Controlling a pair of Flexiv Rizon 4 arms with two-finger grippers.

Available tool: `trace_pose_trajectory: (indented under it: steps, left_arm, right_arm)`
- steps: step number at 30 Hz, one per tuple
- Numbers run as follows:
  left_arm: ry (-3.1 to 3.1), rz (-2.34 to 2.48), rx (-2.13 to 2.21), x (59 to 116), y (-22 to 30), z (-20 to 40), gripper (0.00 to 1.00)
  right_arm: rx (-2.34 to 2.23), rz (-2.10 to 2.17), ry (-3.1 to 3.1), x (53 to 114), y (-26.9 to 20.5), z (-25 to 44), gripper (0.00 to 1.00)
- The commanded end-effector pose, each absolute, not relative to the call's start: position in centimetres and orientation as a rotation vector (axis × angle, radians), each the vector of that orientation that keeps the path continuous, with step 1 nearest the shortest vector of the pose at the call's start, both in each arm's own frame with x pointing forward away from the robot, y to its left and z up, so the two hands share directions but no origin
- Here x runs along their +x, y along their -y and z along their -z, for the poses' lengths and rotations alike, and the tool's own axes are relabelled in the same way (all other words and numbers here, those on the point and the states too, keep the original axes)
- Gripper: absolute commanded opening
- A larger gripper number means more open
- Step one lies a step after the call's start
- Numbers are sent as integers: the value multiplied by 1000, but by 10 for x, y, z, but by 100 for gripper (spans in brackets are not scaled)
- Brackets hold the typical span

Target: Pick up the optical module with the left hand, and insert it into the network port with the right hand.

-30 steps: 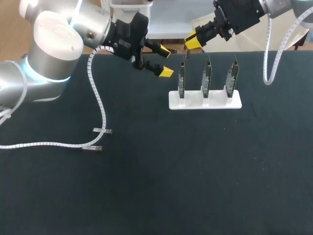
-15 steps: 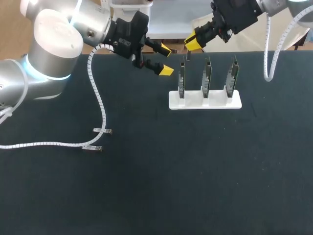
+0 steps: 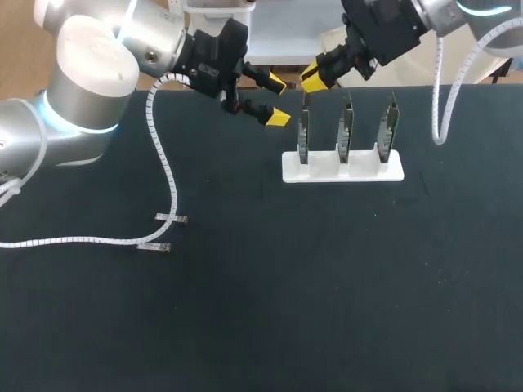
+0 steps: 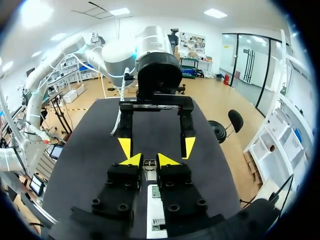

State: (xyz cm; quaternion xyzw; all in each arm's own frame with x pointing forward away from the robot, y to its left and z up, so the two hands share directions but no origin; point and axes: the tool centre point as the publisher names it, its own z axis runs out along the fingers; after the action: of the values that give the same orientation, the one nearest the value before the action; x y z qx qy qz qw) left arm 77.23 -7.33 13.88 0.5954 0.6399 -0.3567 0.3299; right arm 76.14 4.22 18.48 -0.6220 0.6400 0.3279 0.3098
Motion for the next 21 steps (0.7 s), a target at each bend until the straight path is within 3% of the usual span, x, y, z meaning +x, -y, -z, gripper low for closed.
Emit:
trace_pose_trajectory:
  steps: [1,21]
  left_arm:
    - [-1676,935,1563,774,74,-139,100]
    - [-1676,935,1563,774,74,-139,100]
  right_arm:
    - [-1644,-881,-1694,766,-44,-179,0]
    - [-1685,-875,-1683,781,-44,-174,0]
